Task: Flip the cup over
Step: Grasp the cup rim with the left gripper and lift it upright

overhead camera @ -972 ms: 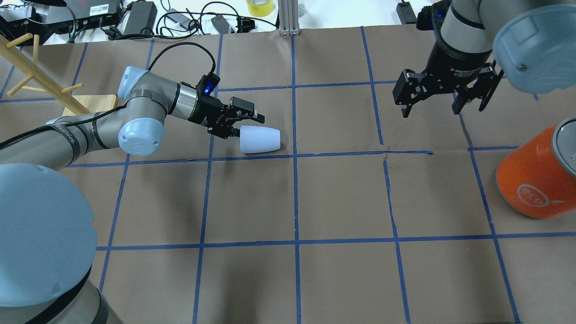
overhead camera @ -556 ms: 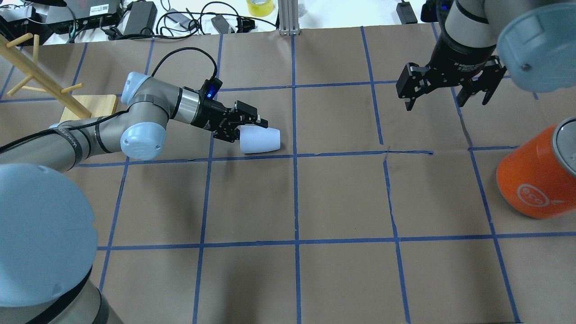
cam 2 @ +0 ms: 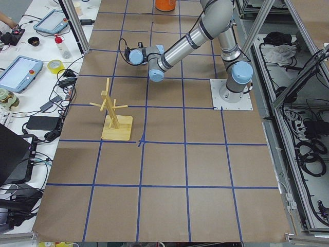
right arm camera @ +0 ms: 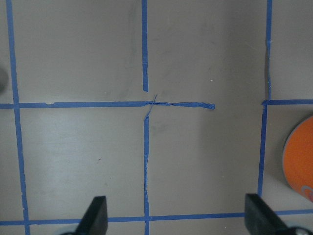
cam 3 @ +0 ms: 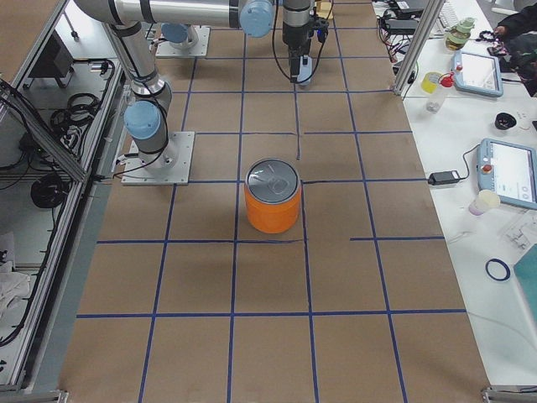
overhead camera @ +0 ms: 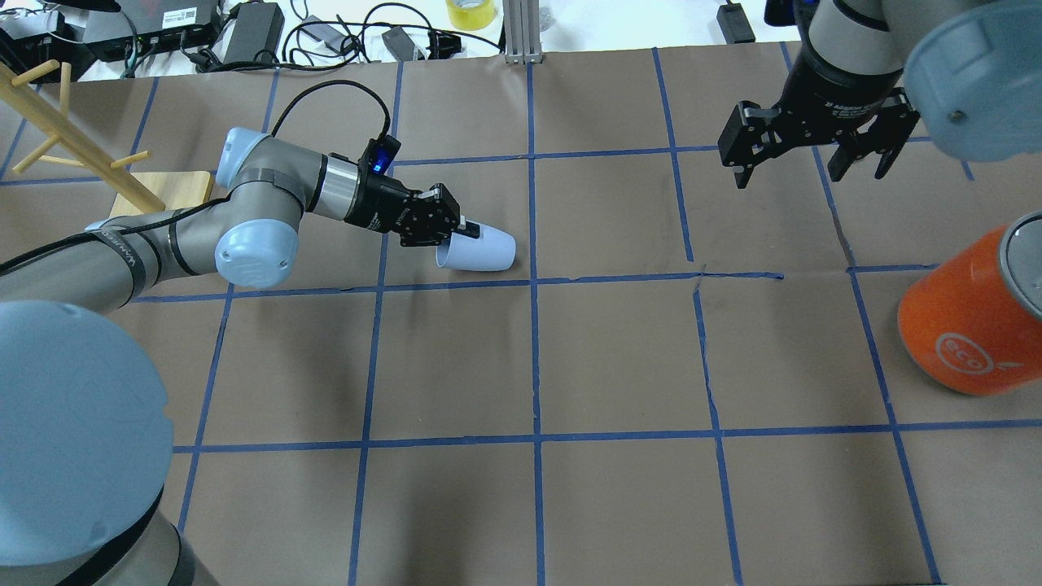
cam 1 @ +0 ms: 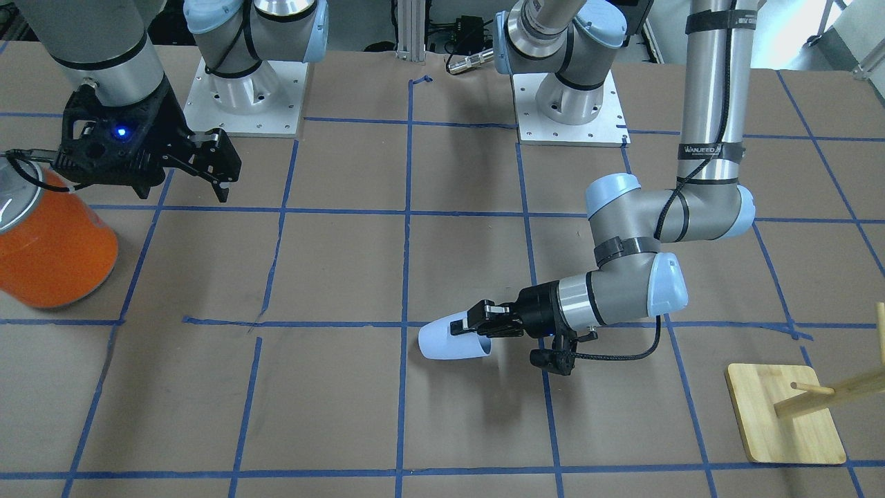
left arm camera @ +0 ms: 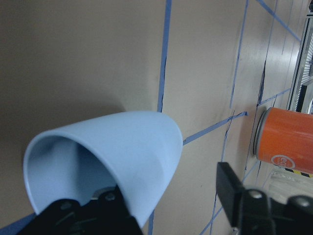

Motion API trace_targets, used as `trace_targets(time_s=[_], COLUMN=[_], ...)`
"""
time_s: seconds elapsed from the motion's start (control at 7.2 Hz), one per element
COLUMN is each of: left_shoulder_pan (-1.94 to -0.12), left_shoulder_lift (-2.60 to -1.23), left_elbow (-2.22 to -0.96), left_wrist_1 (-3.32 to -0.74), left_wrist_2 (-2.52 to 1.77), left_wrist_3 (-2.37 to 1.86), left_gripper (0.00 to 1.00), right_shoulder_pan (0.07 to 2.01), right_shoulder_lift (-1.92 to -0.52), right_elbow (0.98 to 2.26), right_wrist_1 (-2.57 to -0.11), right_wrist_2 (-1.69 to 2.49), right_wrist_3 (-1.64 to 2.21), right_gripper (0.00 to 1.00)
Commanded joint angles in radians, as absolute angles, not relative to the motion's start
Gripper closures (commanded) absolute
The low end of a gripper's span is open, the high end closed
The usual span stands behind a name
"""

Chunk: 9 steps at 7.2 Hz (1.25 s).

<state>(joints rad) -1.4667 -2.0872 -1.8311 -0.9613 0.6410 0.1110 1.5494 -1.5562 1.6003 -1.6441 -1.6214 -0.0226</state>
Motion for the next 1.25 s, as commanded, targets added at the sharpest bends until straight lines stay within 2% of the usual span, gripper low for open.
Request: trace_targets(time_s=[0.0,0.28,0.69,1.11], left_shoulder_pan=[-1.468,-1.468,-1.509,-1.522], left_shoulder_lift=[-2.059,-2.004,-1.921,-1.942], left_elbow=[-1.83,-1.815,-1.735,-1.654], left_wrist_1=[-0.96,-0.957,-0.962,-0.959], left_wrist_2=[0.634,0.658,1.233,1.608], left_wrist_3=[0.016,-0.096,-0.091,0.119], left_gripper=[0.95,0.96,0.96,0.96], right_shoulder_pan=[1.549,1.552,1.552,1.551], right_shoulder_lift=[-1.555,-1.554,-1.555,-1.555], right_elbow=[1.603,1.608,1.609,1.609], right_wrist_1=[-1.646,-1.638,-1.638,-1.64], right_wrist_2=[-1.621,-1.623,-1.623,-1.626], right_wrist_3=[-0.023,-0.023,-0.021,-0.02], right_gripper=[0.0,0.0,0.0,0.0])
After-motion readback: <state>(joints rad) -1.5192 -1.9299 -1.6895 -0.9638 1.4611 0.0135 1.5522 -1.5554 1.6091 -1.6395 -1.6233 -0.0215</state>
